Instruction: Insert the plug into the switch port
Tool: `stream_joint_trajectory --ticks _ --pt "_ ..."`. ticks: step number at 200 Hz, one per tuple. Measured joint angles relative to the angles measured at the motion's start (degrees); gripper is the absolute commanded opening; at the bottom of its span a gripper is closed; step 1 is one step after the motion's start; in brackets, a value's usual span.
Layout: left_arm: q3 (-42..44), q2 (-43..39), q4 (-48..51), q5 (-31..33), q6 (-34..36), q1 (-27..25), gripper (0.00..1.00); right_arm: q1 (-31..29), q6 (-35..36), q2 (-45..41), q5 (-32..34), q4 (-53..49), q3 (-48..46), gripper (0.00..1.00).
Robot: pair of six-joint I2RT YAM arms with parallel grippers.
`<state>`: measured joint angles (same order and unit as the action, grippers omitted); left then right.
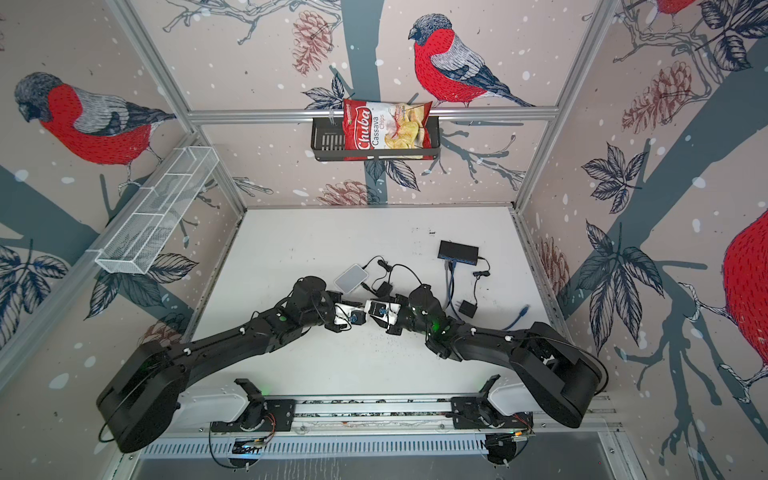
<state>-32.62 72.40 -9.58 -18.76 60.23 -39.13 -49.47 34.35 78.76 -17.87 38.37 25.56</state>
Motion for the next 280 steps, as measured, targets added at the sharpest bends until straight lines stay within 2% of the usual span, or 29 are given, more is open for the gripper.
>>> stream_joint_trajectory --ticks 61,141,280 --pt "0.0 -0.07 1.29 -0.39 0.24 0.0 0.14 -0.5 -0.31 1.51 -0.22 2.43 -0.17 0.39" --pt "0.37 -0.28 -1.33 -0.24 -0.72 -0.09 0.14 1.27 -1.86 -2.49 -4.22 8.07 -5.86 0.4" --pt "0.68 -1.68 -1.77 -2.38 -2.89 -0.09 0.14 2.16 3.8 1.44 -6.86 15.54 -6.91 0.39"
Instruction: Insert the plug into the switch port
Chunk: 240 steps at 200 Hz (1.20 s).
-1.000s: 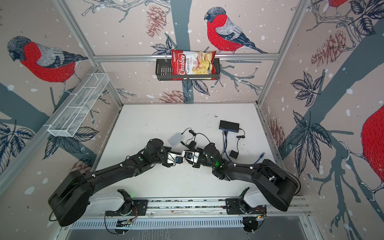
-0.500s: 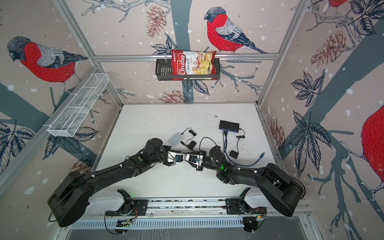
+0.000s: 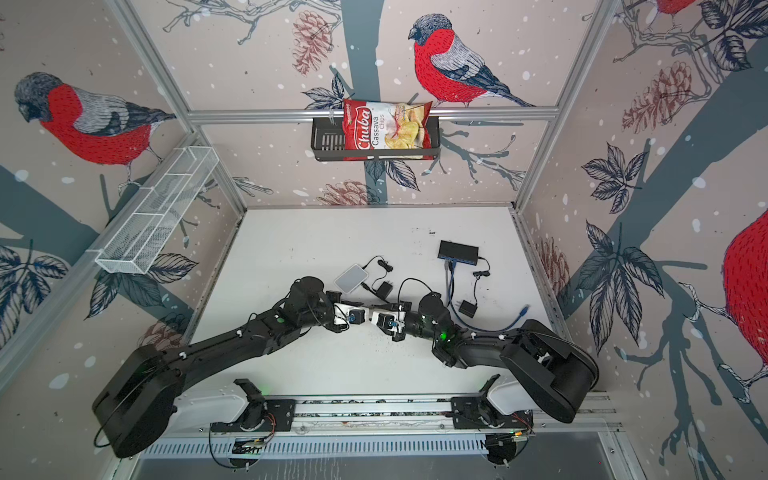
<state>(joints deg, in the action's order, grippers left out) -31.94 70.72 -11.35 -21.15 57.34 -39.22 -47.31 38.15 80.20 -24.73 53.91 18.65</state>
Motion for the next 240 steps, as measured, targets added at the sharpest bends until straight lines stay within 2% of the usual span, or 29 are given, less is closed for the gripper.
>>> stream_joint_trajectory --ticks 92,240 --pt "0.46 -0.92 0.0 -0.02 0.02 0.0 0.13 0.42 2.29 3.19 -1.6 -0.02 1.73 0.35" --pt "0.83 -1.7 1.44 -0.02 -0.26 0.0 0.14 0.07 3.85 4.57 -1.51 0.09 2.93 0.13"
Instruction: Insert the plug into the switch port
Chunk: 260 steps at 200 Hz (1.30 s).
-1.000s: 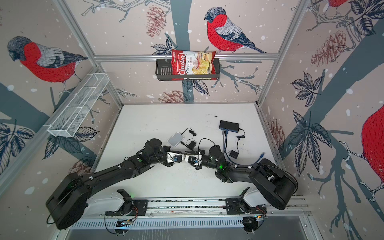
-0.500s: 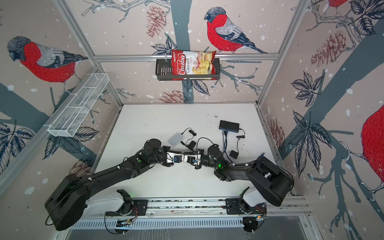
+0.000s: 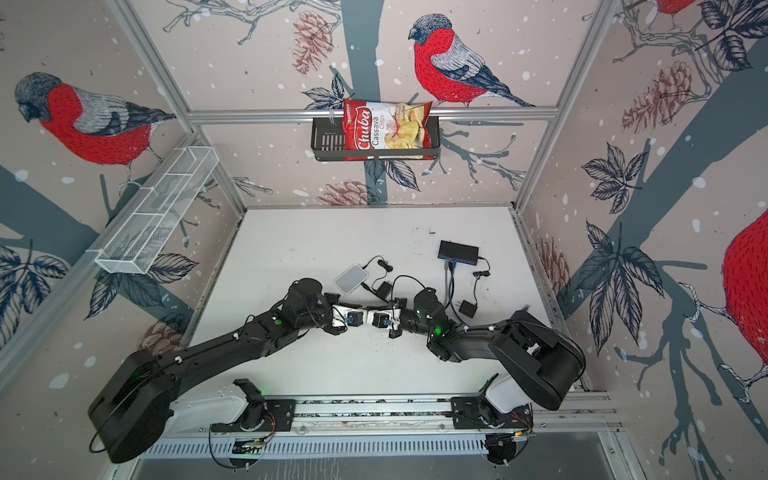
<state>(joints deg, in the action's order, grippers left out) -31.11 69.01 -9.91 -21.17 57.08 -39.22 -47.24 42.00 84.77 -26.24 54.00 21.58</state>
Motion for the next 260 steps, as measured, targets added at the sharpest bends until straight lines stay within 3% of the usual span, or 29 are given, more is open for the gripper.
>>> stream_joint_trajectory --ticks 24,60,66,69,111,145,202,260 --pt "0.37 0.0 -0.7 0.42 -0.44 0.0 0.23 -0.02 -0.55 0.26 0.28 -0.17 0.28 0.11" --pt "2.05 -0.15 -4.07 1.25 -2.91 0.0 0.65 -0.17 -3.93 1.22 2.38 -0.22 0.5 0.08" --pt "2.45 -0.22 -4.63 2.14 -3.26 0.0 0.93 -0.22 -4.85 1.4 2.95 -0.22 0.48 0.08" --pt "2.64 -0.26 -4.96 2.29 -3.37 0.02 0.97 -0.22 -5.07 1.46 3.32 -0.11 0.42 0.08" --pt "3.39 -0.44 -8.96 5.81 -11.34 2.78 0.97 -0.28 -12.0 2.91 7.87 1.97 -1.03 0.09" --pt "-1.86 1.88 -8.83 10.56 -26.38 7.37 0.98 -0.61 -18.62 4.42 13.27 1.88 -0.2 0.09" --pt "-18.43 17.27 0.85 21.49 -43.93 11.74 0.97 -2.27 -27.87 9.16 20.87 -0.2 3.98 0.09" --pt "-29.59 31.01 11.02 25.77 -55.25 12.44 0.95 -4.59 -33.42 17.59 23.98 -1.05 8.17 0.09"
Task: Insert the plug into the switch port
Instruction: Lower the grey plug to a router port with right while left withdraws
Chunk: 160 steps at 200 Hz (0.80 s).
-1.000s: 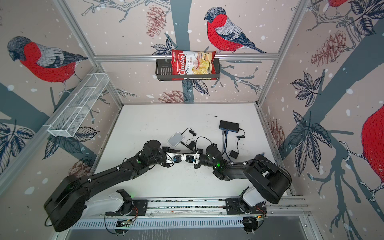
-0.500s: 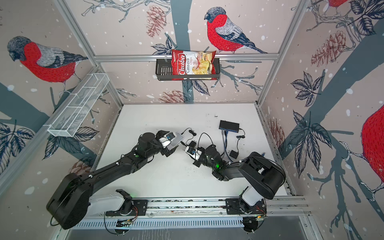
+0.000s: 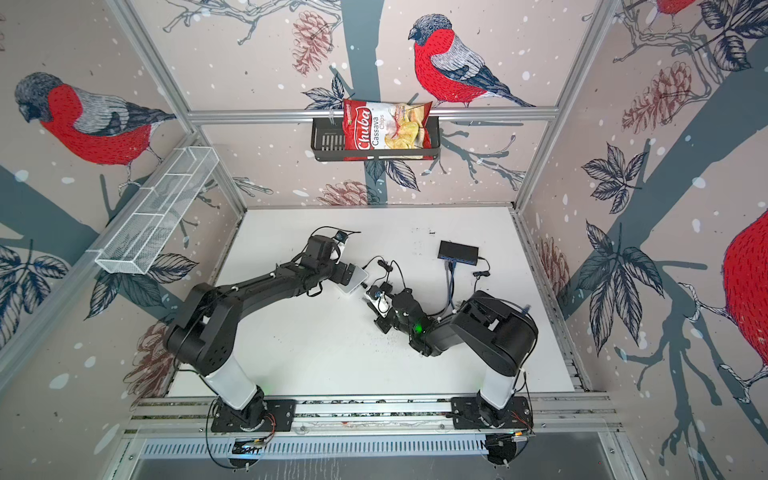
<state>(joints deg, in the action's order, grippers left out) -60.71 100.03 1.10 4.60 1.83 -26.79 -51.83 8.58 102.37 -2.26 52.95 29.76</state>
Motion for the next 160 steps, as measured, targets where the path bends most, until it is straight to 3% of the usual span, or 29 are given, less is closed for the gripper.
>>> stream_joint_trajectory --ticks 64,160 --pt "-6.86 5.07 4.17 -1.62 -10.21 0.04 0.85 -0.61 -2.45 5.77 2.14 0.02 4.98 0.09" --pt "-7.37 9.25 6.08 -7.65 -20.06 0.04 0.79 -0.87 -3.34 10.16 7.19 -1.07 8.98 0.09"
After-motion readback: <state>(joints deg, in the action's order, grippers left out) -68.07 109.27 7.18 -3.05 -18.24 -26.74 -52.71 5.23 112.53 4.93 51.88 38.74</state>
